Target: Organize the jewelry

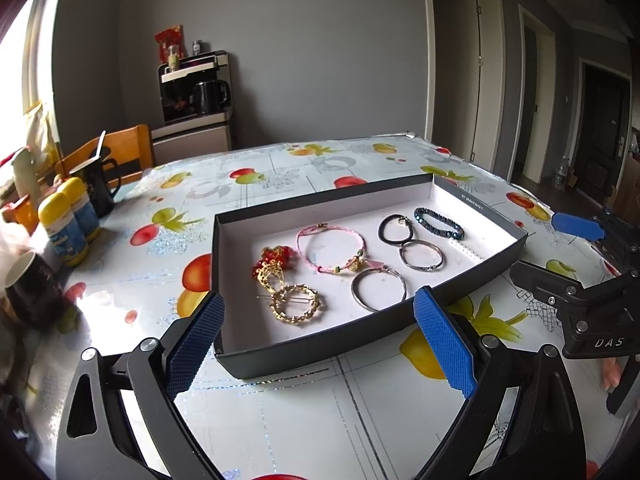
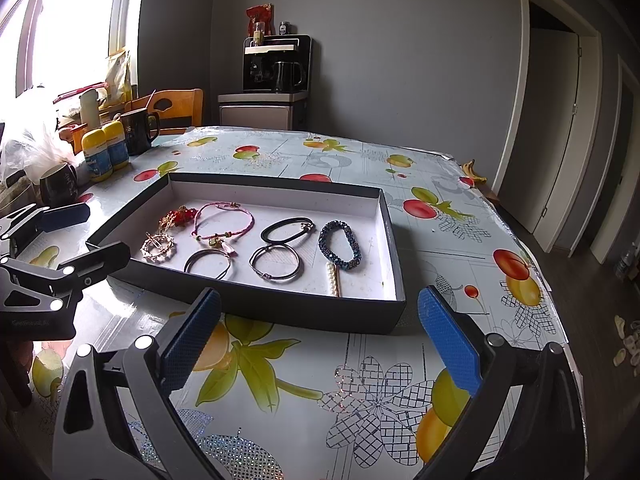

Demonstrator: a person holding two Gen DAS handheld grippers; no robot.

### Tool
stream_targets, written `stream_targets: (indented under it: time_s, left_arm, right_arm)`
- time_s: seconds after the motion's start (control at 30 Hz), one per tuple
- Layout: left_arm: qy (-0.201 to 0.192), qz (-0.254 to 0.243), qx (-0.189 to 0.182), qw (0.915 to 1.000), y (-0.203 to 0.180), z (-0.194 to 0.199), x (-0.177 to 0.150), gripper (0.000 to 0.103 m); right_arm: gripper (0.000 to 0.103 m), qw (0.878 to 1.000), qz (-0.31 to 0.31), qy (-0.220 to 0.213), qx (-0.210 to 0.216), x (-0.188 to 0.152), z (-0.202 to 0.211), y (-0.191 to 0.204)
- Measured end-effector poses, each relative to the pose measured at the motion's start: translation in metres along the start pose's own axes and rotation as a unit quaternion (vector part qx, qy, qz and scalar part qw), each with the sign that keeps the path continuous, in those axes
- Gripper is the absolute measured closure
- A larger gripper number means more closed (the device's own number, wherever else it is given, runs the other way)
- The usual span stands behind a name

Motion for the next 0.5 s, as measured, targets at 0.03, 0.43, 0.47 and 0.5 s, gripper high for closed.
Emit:
stream_targets:
  time_s: [0.03, 0.43, 0.47, 0.5]
  left_arm:
    - [0.0, -0.003, -0.009, 1.0, -0.0026, 0.0, -0.0002, 0.006]
    - [0.006, -0.005, 0.003, 1.0, -0.0031, -0.0015, -0.0018, 0.006]
    - [0.007, -0.005, 0.002, 1.0, -0.0031, -0.0016, -0.0019, 0.006]
    - [0.007, -0.005, 0.003, 1.0, -0.0027, -0.0017, -0.0016, 0.006]
  right_arm:
    - [0.006, 1.0, 0.0, 0.0, 0.0, 0.0001, 0.0, 0.0]
    - [0.006, 1.0, 0.0, 0.0, 0.0, 0.0004, 0.0001, -0.0001]
    - [0.006, 1.0, 0.0, 0.0, 0.0, 0.0004, 0.0002, -0.0002]
    - [0.006, 1.0, 0.0, 0.0, 0.0, 0.0005, 0.0, -0.0001]
Point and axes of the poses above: each gripper's, at about its wrist camera, not at the fingertips, and z roughly against the way its jaws point, y to its left, x to its top, the point moved 9 cm from there along -z, roughly the way its jaws point, and after that the axes turned 1 degree about -y, right-handed, at the moved point
